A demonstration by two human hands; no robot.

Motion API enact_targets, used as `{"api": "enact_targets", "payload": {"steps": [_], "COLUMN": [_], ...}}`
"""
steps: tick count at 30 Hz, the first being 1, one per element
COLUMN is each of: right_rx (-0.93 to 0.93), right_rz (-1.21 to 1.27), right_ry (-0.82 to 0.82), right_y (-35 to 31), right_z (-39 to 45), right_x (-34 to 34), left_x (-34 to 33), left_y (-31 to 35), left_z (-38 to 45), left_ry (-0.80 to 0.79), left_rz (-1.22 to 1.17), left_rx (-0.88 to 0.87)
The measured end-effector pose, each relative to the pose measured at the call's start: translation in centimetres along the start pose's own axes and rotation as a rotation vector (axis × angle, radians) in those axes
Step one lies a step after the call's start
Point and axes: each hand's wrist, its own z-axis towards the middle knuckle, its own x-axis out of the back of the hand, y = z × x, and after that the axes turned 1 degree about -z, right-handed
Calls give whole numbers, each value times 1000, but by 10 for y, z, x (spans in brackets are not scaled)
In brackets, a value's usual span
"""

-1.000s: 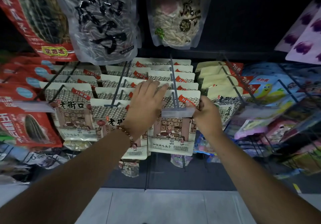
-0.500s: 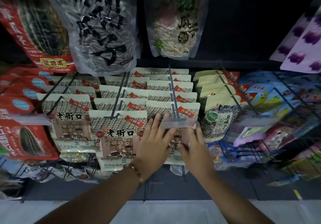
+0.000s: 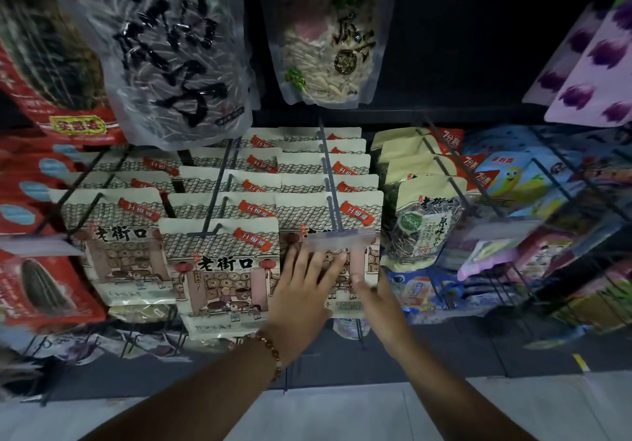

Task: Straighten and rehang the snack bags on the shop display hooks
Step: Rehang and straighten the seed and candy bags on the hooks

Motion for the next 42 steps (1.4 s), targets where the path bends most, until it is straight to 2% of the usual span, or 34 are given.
{"api": "enact_targets", "payload": {"steps": [3,6,12,17,22,28,31,34,38,42], "right_rx": [-42,-30,-24,42,212,228,244,359,430,523], "right_rz": [31,-67,-145,-408,-904,-1069,-1033,-1025,-997,-767], "right_ry": [-51,-80,-76,-68,4,34,30,64,55,-23], "right_y": [0,3,-8,-43,-47,-37,-25,-20,-18,-21], "right_z": [11,16,3,-22,-30,-27,-10,17,50,73], "right_x": [-1,3,11,40,83,129,151,168,183,188], "left_x": [-4,-5,-1,18,38,72,75,67,39,8], "left_y": [-6,-1,3,-6,1,58,86,113,142,143], "left_z": [7,11,4,-6,-8,16,39,69,108,141], "left_ry": [-1,-42,1,59,-31,-24,-40,-33,68,97], "left_rz": [24,43,-34,-137,-289,-390,-401,-338,-271,-254], "left_rx": [-1,18,36,-95,-132,-224,-173,-75,94,277]}}
